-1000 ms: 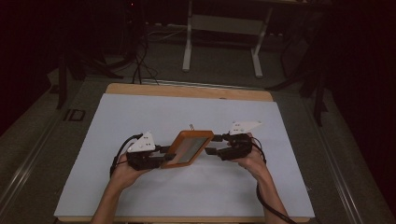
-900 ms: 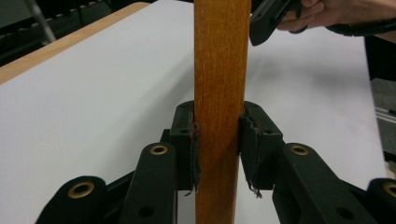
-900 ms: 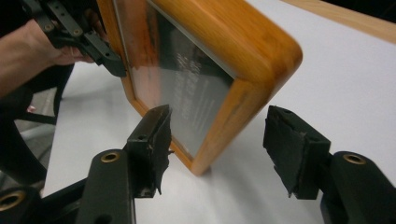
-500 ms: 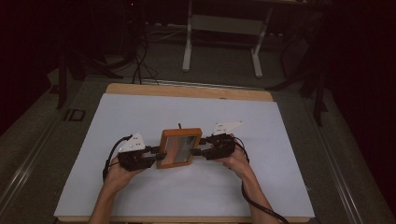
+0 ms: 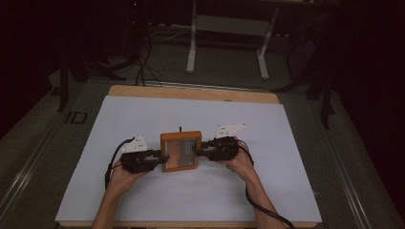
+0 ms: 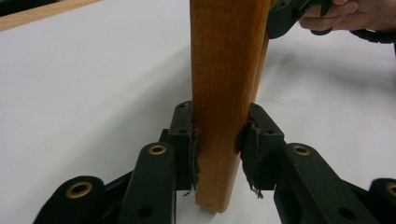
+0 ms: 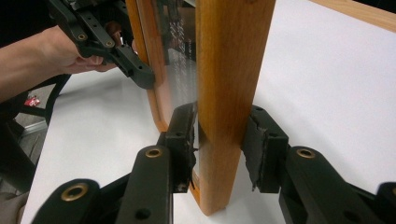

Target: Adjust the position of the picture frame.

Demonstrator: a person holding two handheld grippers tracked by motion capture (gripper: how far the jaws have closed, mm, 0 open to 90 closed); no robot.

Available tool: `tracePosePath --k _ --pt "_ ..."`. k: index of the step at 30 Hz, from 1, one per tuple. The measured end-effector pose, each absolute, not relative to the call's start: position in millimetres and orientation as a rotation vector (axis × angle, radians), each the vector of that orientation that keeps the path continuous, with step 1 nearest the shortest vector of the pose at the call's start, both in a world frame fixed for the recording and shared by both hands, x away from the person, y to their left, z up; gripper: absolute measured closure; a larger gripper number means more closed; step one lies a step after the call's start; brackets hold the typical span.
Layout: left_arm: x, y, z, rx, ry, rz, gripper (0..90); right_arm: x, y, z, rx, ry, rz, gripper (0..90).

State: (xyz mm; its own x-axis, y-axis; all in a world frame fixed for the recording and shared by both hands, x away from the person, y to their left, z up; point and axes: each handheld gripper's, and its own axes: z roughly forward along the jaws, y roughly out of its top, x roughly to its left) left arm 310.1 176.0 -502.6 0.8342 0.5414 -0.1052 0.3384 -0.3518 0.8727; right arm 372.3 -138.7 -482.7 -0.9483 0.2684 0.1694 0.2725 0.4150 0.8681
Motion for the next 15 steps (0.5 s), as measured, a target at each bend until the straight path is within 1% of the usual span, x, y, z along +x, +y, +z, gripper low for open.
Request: tracePosePath --k 10,15 --pt "311 163 -503 1.929 0.617 0.195 67.3 361 -158 -475 -0.524 -2.637 -1.627 67.8" --pt "312 153 -504 1.918 0.603 0.137 66.8 350 -170 -470 -0.553 -2.655 -1.629 68.3"
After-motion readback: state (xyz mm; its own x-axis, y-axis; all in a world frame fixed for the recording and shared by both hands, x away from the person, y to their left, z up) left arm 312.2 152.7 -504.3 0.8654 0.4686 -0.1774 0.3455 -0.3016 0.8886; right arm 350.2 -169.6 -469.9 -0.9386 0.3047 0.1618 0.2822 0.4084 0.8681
